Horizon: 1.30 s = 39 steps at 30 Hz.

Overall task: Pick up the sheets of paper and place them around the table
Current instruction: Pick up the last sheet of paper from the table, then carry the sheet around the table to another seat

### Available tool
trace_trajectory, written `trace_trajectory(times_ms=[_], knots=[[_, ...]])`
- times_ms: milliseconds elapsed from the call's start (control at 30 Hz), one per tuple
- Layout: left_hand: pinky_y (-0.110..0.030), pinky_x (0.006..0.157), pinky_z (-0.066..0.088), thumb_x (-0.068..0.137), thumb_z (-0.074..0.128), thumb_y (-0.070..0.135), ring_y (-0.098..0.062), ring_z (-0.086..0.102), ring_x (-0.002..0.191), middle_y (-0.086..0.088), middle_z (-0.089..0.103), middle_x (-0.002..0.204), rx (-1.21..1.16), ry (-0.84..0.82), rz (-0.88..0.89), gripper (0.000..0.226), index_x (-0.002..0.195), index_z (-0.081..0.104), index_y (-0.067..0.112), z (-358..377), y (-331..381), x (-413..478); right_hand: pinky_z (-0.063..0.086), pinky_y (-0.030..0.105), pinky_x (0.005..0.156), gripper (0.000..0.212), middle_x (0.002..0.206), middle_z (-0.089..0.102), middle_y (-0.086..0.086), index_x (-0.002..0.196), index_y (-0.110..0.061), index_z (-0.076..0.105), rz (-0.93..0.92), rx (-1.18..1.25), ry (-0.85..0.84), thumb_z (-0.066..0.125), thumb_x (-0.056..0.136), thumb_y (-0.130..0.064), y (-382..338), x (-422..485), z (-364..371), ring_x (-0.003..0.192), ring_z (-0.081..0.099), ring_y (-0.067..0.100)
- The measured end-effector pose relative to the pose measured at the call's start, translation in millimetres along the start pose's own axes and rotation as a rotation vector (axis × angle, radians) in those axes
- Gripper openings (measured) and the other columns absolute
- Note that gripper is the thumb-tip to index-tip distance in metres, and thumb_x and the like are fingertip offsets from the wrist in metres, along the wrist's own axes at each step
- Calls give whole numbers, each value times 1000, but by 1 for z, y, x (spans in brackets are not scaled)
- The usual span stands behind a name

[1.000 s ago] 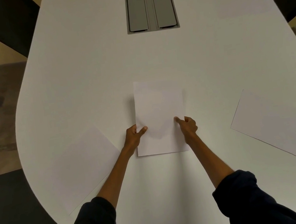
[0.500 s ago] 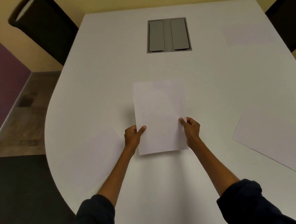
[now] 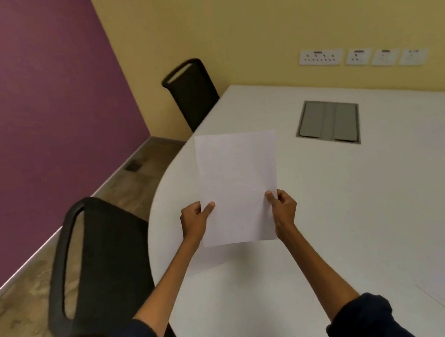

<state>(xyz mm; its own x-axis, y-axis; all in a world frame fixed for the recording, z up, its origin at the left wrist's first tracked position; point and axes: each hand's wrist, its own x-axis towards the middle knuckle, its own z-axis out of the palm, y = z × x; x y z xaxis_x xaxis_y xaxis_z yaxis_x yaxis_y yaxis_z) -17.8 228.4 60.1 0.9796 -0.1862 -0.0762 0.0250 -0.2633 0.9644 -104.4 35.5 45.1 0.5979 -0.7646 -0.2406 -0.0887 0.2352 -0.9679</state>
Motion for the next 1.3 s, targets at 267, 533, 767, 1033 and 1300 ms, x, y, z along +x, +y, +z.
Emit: trace_trajectory(times_ms=[267,533,767,1033,1300], knots=[[-48,71,57,90,68,22,-36,68,77,-18,71,86,-106,249,91,28,85,64,-6,-139,15,-17,48,27,71,18,93,67,3,99,-4,68,-115,41,-219,67,90,-20,-39,-64,128,80,59,16],[-37,69,60,88,69,25,-18,73,80,2,75,90,-213,399,150,7,88,70,18,-311,-13,-54,45,22,67,15,88,64,-5,95,-10,66,-149,66,-371,66,90,-24,-23,-187,259,78,56,9],[-19,44,40,86,72,26,0,51,47,11,62,59,-183,525,173,30,58,62,28,-457,-45,-85,44,25,71,13,92,67,-7,95,-12,67,-109,89,-501,63,92,-24,5,-296,365,84,58,11],[-14,45,28,90,68,23,0,34,46,8,45,56,-181,645,169,35,63,48,14,-578,-84,-84,45,29,73,11,89,66,-2,91,-9,65,-98,45,-621,59,93,-17,33,-369,479,83,56,17],[-14,46,31,92,67,24,1,36,46,16,48,54,-170,744,136,28,67,57,17,-674,-123,-17,48,22,66,10,86,66,-3,90,-7,63,-116,54,-700,62,90,-17,61,-378,619,76,58,11]])
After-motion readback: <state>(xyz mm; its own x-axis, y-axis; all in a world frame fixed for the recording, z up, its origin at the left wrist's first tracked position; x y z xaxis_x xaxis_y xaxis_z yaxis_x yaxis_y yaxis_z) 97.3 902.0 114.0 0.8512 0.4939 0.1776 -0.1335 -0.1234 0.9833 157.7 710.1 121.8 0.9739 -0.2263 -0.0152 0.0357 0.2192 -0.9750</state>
